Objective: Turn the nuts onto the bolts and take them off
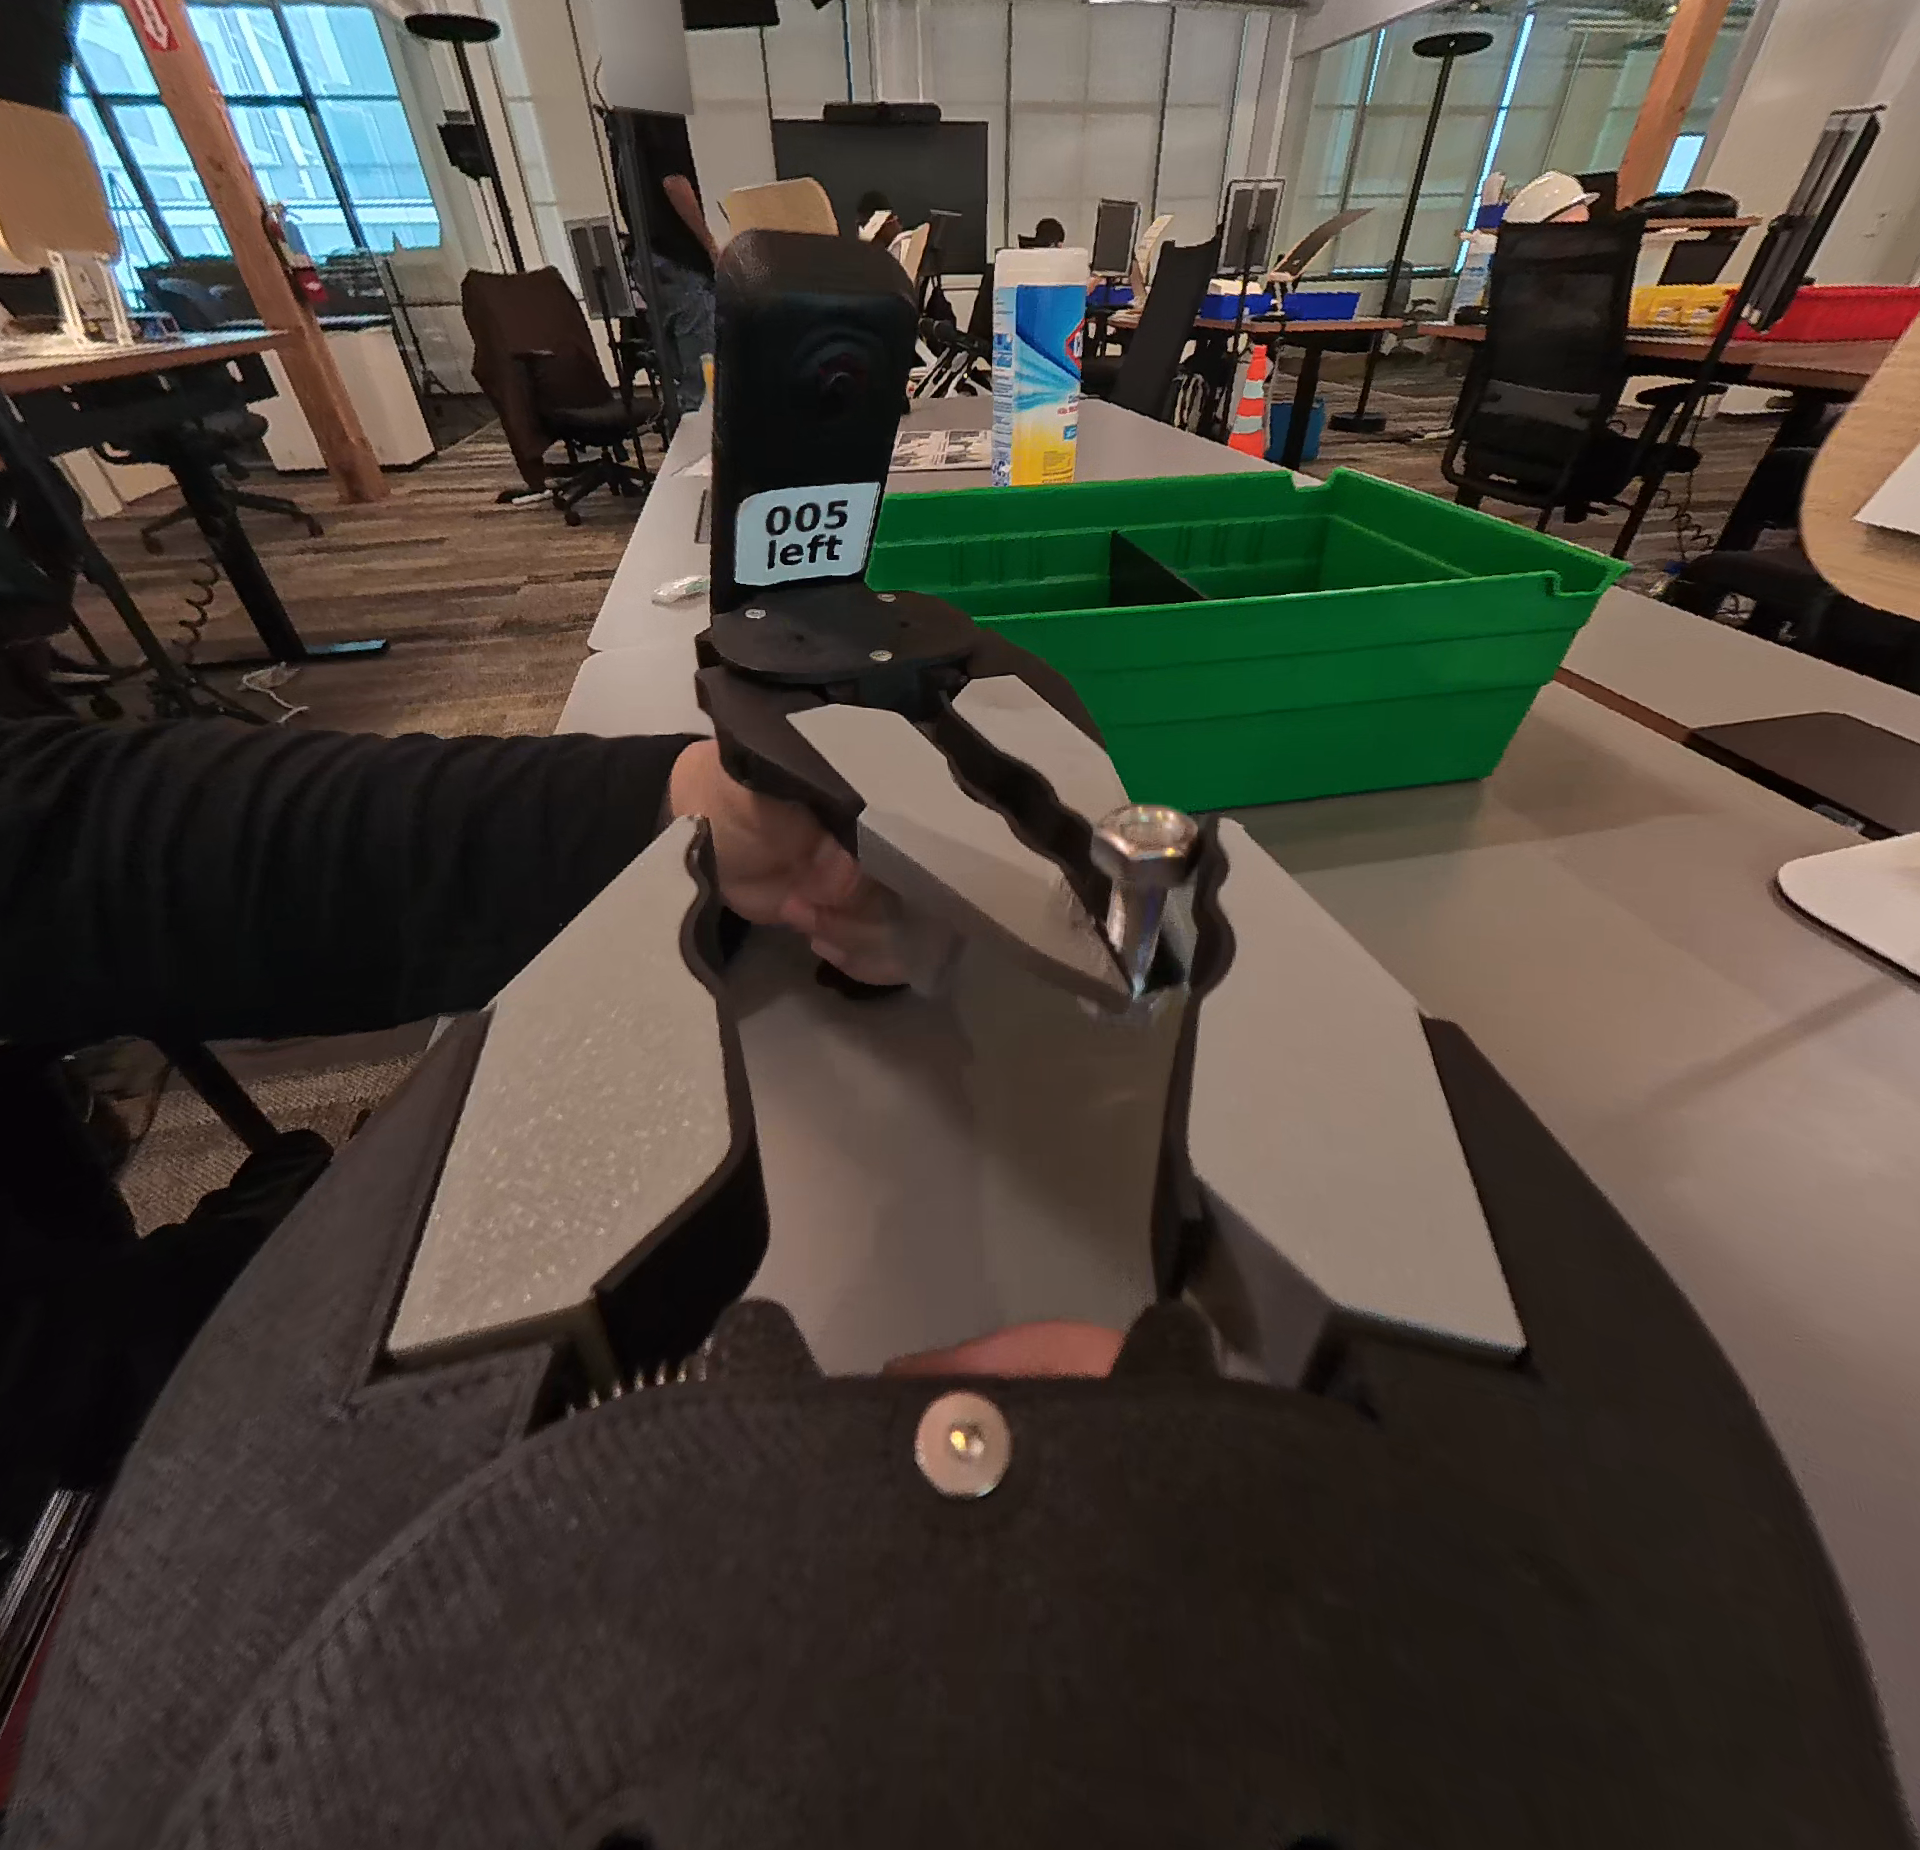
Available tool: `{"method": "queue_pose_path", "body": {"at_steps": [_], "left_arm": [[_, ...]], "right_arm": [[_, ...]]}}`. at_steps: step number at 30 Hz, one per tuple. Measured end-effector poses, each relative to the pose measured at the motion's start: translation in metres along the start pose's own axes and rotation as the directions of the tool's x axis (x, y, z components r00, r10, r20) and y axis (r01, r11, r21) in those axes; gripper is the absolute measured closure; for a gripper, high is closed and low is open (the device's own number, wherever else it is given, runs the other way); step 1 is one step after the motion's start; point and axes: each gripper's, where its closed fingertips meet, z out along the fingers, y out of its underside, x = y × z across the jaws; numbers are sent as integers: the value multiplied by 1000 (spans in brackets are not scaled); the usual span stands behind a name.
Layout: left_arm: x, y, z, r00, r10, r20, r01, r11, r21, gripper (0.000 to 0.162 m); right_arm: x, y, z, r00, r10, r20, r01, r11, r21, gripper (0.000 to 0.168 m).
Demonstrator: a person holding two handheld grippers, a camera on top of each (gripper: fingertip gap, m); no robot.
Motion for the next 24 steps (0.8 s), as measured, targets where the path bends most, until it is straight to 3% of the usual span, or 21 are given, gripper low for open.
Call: {"method": "queue_pose_path", "body": {"at_steps": [6, 17, 24], "left_arm": [[-13, -6, -9, 998, -59, 30, 58, 997, 43, 156], [42, 5, 20, 988, 45, -146, -49, 999, -24, 156], [46, 3, 21, 985, 30, -168, -33, 999, -14, 155]], "right_arm": [[6, -5, -6, 1000, 8, -25, -7, 1000, 24, 79], [-7, 0, 10, 1000, 2, 19, -2, 1000, 7, 67], [-15, 0, 11, 997, 26, 71, -27, 1000, 11, 67]]}}
